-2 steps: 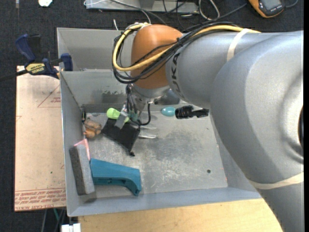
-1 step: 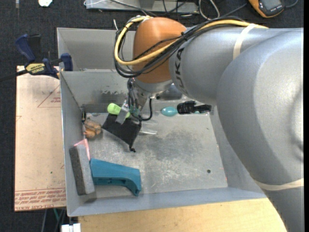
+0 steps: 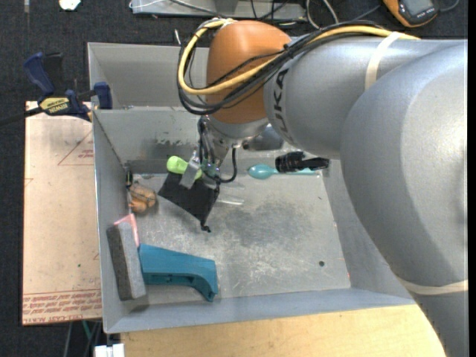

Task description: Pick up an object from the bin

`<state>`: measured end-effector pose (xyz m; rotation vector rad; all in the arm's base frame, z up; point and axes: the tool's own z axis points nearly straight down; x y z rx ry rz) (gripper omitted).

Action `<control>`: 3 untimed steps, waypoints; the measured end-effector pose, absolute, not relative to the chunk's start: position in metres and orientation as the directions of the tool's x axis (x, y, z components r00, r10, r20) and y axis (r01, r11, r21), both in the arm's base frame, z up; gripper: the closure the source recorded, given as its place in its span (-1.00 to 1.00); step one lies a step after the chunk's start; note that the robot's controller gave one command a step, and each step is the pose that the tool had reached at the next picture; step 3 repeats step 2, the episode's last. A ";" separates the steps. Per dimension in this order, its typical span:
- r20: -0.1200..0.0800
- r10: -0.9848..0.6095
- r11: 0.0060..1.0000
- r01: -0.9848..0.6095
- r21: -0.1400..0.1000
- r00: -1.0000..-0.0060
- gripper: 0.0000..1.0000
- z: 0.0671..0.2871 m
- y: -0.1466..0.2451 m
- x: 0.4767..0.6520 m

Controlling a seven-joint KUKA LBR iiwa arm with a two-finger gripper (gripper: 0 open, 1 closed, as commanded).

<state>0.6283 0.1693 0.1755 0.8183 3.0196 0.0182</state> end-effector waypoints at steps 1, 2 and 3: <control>-0.012 0.504 0.863 0.504 0.017 -0.863 1.00 0.189 0.170 0.629; -0.013 0.504 0.864 0.504 0.018 -0.864 1.00 0.193 0.170 0.629; -0.013 0.504 0.864 0.504 0.018 -0.864 1.00 0.193 0.170 0.629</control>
Offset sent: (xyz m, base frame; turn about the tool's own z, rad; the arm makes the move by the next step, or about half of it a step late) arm 0.0005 0.0003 0.0171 -0.0004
